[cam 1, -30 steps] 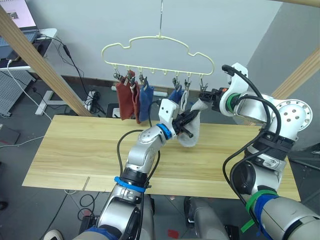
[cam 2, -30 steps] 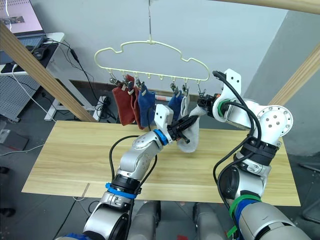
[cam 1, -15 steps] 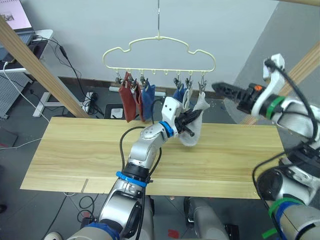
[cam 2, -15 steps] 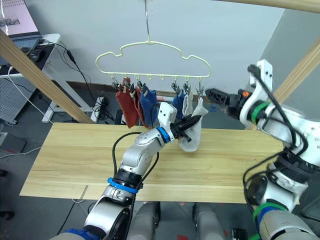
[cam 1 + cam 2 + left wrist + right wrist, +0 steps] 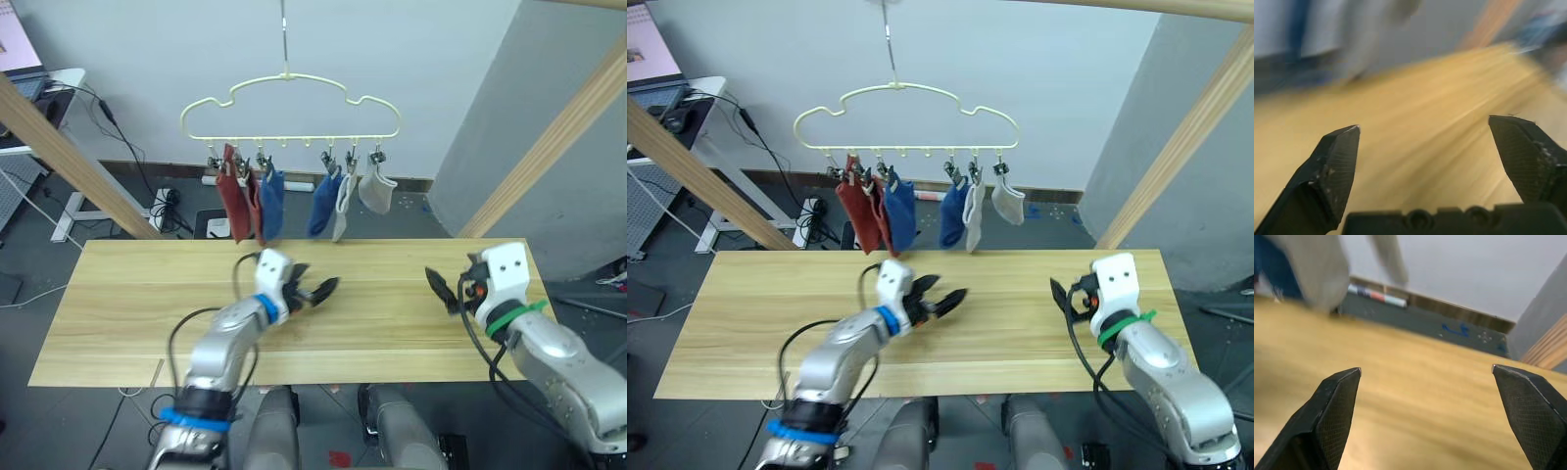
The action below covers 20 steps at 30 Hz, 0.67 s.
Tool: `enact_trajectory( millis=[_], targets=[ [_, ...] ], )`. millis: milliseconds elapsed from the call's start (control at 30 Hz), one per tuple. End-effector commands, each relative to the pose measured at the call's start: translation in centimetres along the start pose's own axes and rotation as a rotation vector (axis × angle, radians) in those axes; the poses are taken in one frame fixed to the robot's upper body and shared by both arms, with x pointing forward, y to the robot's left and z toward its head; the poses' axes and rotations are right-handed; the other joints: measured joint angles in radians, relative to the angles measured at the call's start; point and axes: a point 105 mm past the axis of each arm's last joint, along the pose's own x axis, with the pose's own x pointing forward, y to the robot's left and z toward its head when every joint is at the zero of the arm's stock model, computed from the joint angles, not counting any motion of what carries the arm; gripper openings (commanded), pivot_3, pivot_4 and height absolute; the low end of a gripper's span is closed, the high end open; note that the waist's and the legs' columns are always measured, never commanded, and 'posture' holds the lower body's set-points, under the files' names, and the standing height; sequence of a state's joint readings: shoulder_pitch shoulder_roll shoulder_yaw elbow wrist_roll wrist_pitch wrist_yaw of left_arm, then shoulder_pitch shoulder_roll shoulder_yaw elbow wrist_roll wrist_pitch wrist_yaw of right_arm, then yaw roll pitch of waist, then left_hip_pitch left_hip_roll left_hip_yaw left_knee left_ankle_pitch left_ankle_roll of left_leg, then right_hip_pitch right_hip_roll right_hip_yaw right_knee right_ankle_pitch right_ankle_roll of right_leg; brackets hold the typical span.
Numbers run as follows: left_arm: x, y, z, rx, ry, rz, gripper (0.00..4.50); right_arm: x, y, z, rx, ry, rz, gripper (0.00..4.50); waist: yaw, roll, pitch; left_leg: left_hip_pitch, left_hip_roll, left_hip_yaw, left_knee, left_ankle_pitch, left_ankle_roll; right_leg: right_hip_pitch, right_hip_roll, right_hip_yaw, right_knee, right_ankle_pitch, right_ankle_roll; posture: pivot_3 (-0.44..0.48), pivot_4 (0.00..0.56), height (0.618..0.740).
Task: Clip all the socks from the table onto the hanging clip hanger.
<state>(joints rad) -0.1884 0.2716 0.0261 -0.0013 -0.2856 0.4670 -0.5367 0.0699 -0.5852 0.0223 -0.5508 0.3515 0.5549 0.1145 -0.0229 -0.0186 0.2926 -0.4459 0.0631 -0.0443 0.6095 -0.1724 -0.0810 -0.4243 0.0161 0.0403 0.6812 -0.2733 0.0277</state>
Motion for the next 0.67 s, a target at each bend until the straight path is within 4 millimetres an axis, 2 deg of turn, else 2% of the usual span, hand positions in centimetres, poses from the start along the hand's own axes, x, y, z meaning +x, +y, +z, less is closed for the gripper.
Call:
enact_trajectory(
  millis=[33, 100, 200, 400, 667],
  targets=[
    [-3.0, 2.3, 0.7, 0.107, -0.001, 0.119, 4.46, -0.5, -0.5, -1.1, -0.059, -0.031, -0.031, 4.50, 0.015, -0.002, -0.002, 0.001, 0.000, 0.000, 0.000, 0.000, 0.000, 0.002, 0.000, 0.000, -0.001, 0.001, 0.001, 0.148, 0.243, 0.740],
    [-5.1, 4.2, -0.4, 0.120, 0.060, 0.216, 4.46, -0.6, -0.7, -2.0, -0.053, -0.018, -0.050, 4.50, 0.025, -0.004, -0.005, 0.004, -0.002, 0.002, 0.000, 0.000, 0.001, 0.005, -0.002, 0.003, -0.002, 0.001, 0.001, 0.165, 0.236, 0.740],
    [-6.9, 5.4, -1.1, 0.119, 0.092, 0.287, 4.46, -0.4, -0.7, -2.3, -0.043, -0.021, -0.055, 4.50, 0.036, -0.005, -0.005, 0.003, -0.002, 0.003, 0.000, 0.000, 0.001, 0.004, -0.002, 0.004, -0.002, 0.000, 0.000, 0.178, 0.230, 0.740],
    [-8.2, 7.0, -1.7, 0.165, 0.110, 0.429, 4.46, 0.0, -1.2, -3.4, -0.025, 0.021, -0.068, 4.50, 0.060, -0.007, -0.010, 0.003, -0.001, 0.003, 0.000, 0.000, 0.001, 0.004, -0.002, 0.002, -0.002, 0.000, 0.000, 0.208, 0.217, 0.740],
    [-8.2, 7.2, -2.0, 0.149, 0.103, 0.414, 4.46, 0.2, -2.9, -4.0, -0.003, 0.054, -0.144, 4.50, 0.075, -0.009, -0.015, 0.003, 0.000, 0.004, -0.001, 0.000, 0.001, 0.004, -0.002, 0.003, -0.001, 0.000, -0.001, 0.209, 0.208, 0.740]
  ],
)
